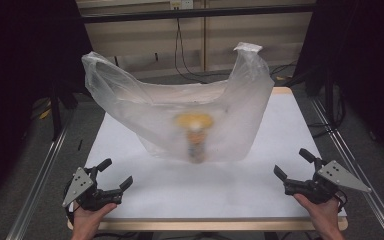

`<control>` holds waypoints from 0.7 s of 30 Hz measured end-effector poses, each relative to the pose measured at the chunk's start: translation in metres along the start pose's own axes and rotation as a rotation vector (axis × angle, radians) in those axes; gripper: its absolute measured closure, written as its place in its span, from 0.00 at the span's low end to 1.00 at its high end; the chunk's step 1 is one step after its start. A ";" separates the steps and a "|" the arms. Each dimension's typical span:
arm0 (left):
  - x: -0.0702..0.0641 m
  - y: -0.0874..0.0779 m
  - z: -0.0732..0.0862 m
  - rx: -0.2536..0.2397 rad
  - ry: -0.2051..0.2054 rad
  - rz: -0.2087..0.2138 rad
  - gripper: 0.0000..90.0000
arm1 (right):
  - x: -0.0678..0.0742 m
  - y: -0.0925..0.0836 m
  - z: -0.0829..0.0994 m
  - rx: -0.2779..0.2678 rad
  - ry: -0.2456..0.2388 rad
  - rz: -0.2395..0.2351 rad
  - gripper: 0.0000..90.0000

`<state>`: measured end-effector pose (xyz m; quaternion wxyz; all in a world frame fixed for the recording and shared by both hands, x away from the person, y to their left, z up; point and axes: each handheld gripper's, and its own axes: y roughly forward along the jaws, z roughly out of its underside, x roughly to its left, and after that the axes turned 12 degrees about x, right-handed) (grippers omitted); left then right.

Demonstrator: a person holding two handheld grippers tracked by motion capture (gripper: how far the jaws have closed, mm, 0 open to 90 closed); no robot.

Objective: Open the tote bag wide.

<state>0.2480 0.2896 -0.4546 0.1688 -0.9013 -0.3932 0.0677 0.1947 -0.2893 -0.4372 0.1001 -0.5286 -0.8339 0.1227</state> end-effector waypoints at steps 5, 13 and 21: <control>0.002 0.004 0.000 0.037 -0.023 0.006 0.11 | 0.001 0.004 0.000 0.046 0.006 -0.019 0.06; 0.001 0.008 -0.004 0.087 -0.031 0.067 0.26 | 0.005 0.011 -0.002 0.086 -0.003 -0.068 0.24; 0.002 0.010 -0.012 0.104 -0.030 0.122 0.49 | 0.006 0.014 -0.007 0.101 -0.004 -0.135 0.55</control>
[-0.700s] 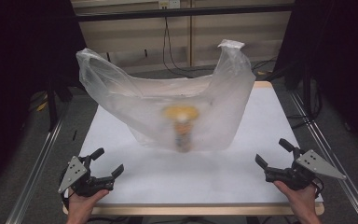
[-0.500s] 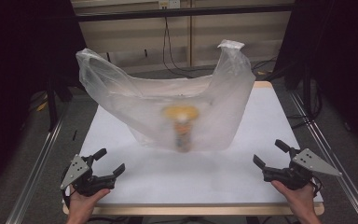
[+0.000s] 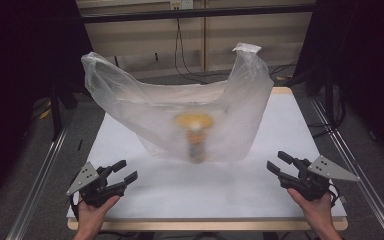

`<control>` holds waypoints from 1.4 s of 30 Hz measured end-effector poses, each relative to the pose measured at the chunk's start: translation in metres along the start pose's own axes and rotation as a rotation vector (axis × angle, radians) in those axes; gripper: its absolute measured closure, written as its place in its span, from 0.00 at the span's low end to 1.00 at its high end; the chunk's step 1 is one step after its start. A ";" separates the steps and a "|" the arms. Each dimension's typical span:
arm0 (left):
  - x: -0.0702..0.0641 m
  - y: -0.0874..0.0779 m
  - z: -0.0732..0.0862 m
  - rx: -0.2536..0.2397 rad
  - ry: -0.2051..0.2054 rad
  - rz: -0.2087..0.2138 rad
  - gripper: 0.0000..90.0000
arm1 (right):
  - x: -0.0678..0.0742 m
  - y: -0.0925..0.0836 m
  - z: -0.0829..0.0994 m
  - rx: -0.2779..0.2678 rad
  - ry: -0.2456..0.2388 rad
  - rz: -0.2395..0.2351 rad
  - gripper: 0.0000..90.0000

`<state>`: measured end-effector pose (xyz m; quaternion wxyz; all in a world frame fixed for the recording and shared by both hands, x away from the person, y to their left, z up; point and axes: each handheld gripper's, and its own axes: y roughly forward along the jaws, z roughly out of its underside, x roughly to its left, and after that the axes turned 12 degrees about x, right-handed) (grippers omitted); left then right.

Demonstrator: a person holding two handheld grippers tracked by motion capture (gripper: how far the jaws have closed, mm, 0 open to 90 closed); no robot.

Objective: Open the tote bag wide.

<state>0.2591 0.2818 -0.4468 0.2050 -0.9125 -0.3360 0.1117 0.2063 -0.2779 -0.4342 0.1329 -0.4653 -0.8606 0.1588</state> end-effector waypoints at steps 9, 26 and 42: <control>-0.004 0.006 -0.012 0.035 -0.004 0.086 0.73 | 0.001 0.010 -0.014 0.023 -0.036 -0.082 0.82; -0.015 0.008 -0.050 0.015 0.099 0.156 1.00 | 0.015 0.021 -0.056 0.056 -0.071 -0.224 1.00; -0.013 0.024 -0.095 -0.039 0.119 0.210 1.00 | 0.029 0.039 -0.123 0.015 -0.128 -0.255 1.00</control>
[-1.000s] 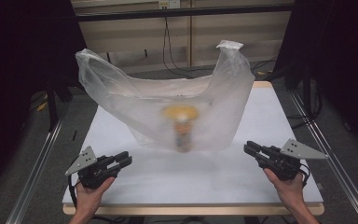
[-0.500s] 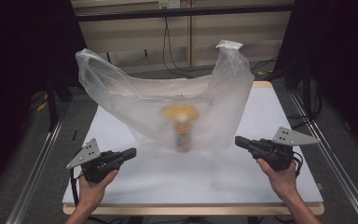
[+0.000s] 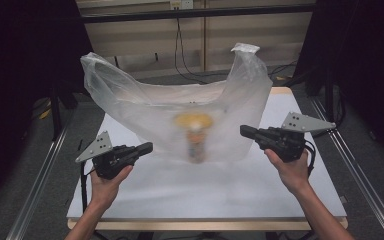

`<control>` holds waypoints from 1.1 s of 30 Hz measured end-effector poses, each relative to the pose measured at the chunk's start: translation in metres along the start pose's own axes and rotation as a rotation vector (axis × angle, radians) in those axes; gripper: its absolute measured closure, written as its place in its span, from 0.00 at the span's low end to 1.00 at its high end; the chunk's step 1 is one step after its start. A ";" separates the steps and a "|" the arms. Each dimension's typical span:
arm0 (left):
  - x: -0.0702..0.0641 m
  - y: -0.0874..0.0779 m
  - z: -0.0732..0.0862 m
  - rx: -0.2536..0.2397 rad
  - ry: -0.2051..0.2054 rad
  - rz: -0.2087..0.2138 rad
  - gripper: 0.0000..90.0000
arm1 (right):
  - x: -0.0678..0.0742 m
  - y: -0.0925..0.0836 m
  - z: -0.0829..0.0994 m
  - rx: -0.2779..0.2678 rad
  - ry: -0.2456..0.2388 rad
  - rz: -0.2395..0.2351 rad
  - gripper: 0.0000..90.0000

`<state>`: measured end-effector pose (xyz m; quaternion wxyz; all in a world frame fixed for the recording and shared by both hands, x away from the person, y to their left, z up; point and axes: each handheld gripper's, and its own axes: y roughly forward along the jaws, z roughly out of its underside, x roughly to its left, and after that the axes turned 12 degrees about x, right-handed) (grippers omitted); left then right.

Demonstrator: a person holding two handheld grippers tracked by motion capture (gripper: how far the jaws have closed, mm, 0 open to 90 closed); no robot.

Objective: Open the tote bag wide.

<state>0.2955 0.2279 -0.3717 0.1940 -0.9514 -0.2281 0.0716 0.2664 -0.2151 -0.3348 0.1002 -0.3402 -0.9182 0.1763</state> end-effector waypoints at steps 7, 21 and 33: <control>0.000 0.004 -0.032 -0.053 0.040 0.009 1.00 | -0.002 0.005 -0.025 -0.027 -0.022 0.000 1.00; 0.005 0.000 -0.087 -0.166 0.084 0.018 1.00 | -0.003 0.014 -0.065 -0.058 -0.058 -0.016 1.00; 0.029 0.013 -0.128 -0.162 0.072 -0.016 1.00 | -0.005 0.017 -0.080 -0.066 -0.068 -0.008 1.00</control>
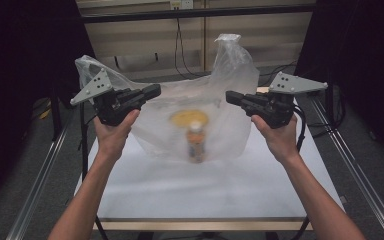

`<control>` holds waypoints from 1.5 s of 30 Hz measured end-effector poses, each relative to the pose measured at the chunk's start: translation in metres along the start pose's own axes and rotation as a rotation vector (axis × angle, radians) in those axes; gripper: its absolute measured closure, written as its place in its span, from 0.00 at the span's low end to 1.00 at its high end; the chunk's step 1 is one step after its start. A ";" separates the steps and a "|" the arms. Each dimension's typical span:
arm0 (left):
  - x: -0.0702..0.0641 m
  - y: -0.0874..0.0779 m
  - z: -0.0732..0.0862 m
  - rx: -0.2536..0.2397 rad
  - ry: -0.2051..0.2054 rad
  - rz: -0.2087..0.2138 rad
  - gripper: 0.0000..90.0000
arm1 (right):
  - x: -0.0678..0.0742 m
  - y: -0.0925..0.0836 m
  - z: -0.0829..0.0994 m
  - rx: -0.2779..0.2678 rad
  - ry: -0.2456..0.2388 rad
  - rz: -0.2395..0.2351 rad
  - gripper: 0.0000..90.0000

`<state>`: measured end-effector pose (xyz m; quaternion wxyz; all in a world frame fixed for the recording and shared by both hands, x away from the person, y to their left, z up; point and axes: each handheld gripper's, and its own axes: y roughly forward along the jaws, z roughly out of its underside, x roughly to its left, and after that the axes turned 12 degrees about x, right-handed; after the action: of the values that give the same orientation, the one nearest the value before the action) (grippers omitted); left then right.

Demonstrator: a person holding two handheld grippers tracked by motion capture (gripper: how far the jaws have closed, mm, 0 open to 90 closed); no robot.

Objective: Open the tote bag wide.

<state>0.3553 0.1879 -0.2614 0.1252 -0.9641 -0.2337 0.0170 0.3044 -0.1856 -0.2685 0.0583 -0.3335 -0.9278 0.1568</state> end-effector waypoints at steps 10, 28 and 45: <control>0.018 0.039 0.020 0.124 -0.072 0.011 1.00 | -0.001 0.005 0.004 0.003 0.007 -0.005 1.00; -0.012 0.087 0.029 0.169 -0.033 0.090 1.00 | 0.006 0.017 0.015 0.017 0.012 -0.035 1.00; -0.023 0.087 0.080 0.290 -0.026 0.118 1.00 | -0.009 0.038 0.044 0.089 0.054 0.021 1.00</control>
<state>0.3662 0.1208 -0.3611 0.2588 -0.9476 -0.1734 0.0706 0.3245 -0.1745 -0.3228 0.0965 -0.3447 -0.9143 0.1897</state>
